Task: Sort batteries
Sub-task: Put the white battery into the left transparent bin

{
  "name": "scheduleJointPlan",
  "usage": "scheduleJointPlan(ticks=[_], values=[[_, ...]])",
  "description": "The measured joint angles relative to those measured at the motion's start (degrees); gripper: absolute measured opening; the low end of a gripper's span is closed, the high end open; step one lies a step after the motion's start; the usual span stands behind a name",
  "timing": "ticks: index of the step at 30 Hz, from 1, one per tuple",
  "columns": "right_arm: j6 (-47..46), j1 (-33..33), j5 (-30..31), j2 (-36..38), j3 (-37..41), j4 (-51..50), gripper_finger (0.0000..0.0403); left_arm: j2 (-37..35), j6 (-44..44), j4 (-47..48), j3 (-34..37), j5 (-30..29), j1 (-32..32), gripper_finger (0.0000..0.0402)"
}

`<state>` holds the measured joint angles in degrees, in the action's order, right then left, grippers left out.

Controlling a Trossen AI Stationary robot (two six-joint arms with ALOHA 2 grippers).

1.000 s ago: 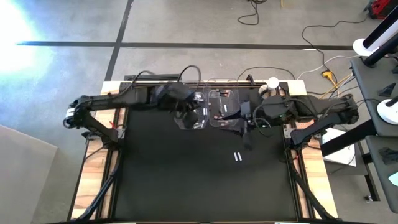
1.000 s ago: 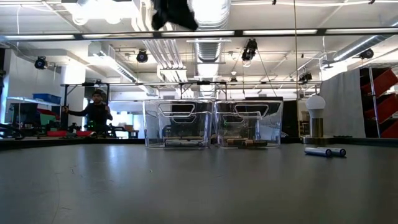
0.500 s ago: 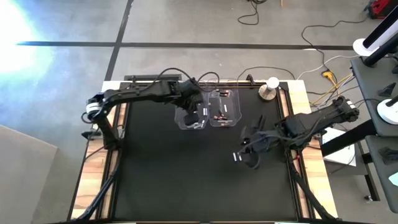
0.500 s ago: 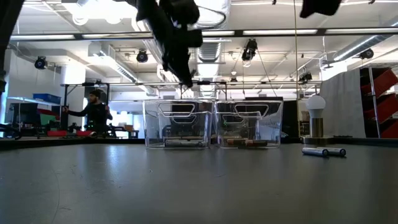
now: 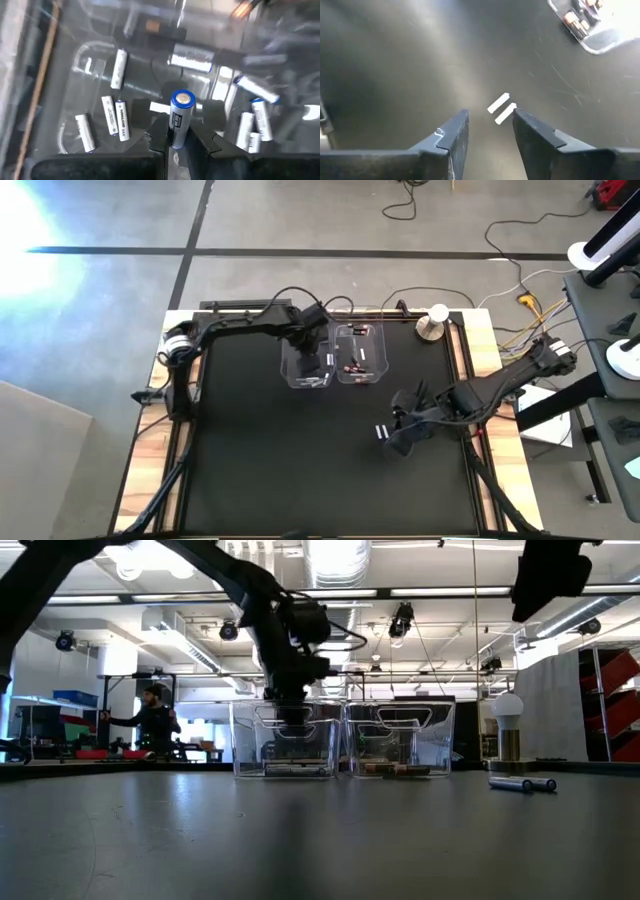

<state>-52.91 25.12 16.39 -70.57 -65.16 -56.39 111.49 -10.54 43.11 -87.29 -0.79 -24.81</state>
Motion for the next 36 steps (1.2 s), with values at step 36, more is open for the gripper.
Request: scheduleJointPlan(ticks=[36], values=[[-4.55, 0.13, 0.11, -0.01, 2.68, 9.23, 0.0128, 9.41, 0.54, -1.33, 0.0, -0.03, -0.93, 0.0043]])
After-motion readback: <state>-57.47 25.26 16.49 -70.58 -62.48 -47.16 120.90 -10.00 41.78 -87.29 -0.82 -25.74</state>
